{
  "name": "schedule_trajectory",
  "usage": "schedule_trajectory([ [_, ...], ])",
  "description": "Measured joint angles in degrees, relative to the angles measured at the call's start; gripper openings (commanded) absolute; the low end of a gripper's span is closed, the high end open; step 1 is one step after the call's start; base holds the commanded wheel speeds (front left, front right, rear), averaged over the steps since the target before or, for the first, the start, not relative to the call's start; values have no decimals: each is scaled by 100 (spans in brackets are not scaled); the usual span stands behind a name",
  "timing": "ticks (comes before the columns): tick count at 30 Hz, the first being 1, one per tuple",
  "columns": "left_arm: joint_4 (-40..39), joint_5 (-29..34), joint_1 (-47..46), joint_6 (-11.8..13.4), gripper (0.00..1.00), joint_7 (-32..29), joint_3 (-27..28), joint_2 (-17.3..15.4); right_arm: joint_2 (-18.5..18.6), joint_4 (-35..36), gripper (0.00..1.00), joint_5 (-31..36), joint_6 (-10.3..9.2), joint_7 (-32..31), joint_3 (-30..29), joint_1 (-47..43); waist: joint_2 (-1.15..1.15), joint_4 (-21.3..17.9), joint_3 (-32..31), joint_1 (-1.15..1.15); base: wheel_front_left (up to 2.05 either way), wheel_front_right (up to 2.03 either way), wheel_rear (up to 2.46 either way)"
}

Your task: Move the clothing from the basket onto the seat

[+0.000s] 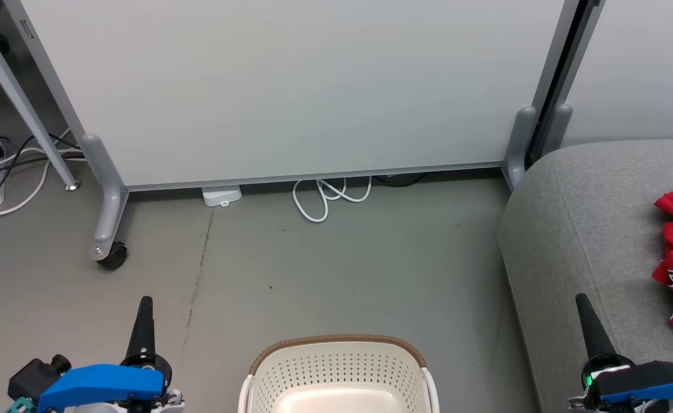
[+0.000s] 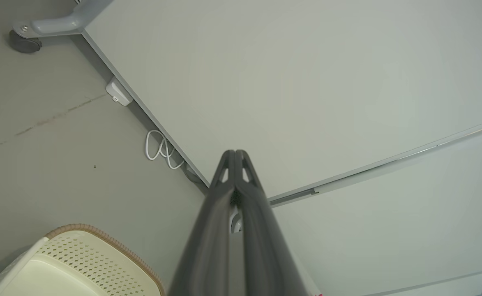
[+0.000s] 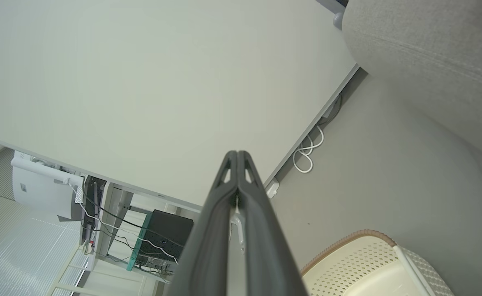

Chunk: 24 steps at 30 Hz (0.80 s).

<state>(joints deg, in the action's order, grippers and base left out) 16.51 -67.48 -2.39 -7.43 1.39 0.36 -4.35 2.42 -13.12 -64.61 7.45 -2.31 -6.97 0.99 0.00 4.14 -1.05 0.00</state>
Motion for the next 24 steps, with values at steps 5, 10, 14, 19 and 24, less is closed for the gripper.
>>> schedule_trajectory([
  [5, -22, -266, -15, 0, 0, -81, 63, 9, 1, -12, 0, -287, 0, -36, 3, 47, 0, -35, 10, 0, 0, 0, 0],
  [10, -49, -521, -41, 0, 0, -141, 101, 18, 3, -20, 0, -568, 0, -75, 8, 96, 0, -69, 20, 0, 0, 0, 0],
  [14, -62, -711, -68, 0, 0, -194, 142, 27, 5, -27, 0, -770, 0, -115, 12, 139, 0, -96, 29, 0, 0, 0, 0],
  [19, -89, -943, -124, 0, 0, -267, 203, 37, 8, -38, 0, -1021, -4, -151, 13, 186, 0, -131, 39, 0, 0, 0, 0],
  [24, -112, -1172, -136, 0, 0, -335, 252, 46, 10, -44, 0, -1274, -4, -186, 19, 220, 0, -166, 49, 0, 0, 0, 0],
])
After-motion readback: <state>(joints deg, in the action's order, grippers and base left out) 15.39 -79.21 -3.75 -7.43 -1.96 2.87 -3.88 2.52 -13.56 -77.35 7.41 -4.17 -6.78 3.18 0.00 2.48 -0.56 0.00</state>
